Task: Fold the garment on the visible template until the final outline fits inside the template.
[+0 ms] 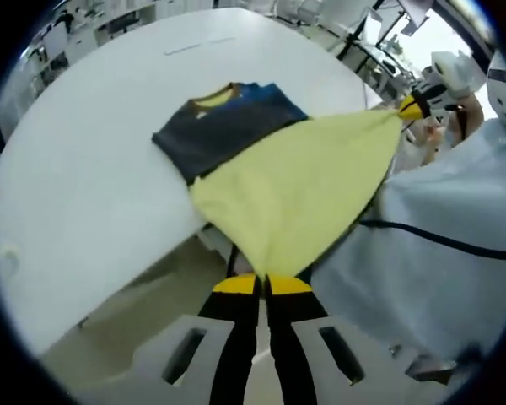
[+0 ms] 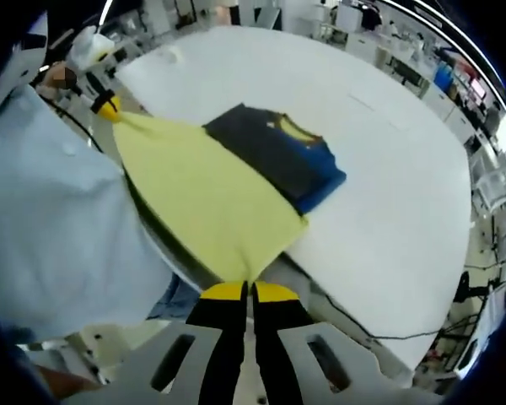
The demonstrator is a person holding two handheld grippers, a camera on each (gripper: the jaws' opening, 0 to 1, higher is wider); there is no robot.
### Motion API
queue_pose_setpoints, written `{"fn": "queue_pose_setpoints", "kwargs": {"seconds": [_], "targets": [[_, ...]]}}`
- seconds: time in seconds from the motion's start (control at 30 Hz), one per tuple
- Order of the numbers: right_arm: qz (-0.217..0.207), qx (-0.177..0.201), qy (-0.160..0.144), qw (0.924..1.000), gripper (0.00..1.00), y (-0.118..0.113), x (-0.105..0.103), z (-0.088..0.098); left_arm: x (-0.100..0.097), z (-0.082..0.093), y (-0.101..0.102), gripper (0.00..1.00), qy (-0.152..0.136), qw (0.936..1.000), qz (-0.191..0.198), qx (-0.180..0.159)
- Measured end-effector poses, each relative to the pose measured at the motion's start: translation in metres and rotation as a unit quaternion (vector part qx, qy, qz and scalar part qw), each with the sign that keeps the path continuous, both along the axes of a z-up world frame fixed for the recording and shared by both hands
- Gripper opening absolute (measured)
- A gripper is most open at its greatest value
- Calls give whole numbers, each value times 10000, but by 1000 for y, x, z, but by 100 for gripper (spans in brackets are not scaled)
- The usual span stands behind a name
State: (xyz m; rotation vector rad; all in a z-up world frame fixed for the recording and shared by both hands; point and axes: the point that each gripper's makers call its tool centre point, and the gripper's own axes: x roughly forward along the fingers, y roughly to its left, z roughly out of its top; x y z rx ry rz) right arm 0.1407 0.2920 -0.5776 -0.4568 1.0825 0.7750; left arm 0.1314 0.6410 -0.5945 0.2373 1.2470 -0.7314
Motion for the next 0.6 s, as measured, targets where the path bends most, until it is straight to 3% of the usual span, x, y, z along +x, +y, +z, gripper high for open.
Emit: {"fn": "queue_pose_setpoints", "kwargs": {"seconds": [0.4, 0.57, 0.6], "targets": [[98, -129, -95, 9998, 3, 1, -5, 10, -10, 10, -2, 0, -13, 9999, -114, 41], [145, -122, -142, 9997, 3, 2, -3, 15, -8, 16, -1, 0, -103, 9998, -147, 111], [146, -102, -160, 9997, 3, 2, -2, 15, -3, 18, -1, 0, -226, 9995, -182, 111]]}}
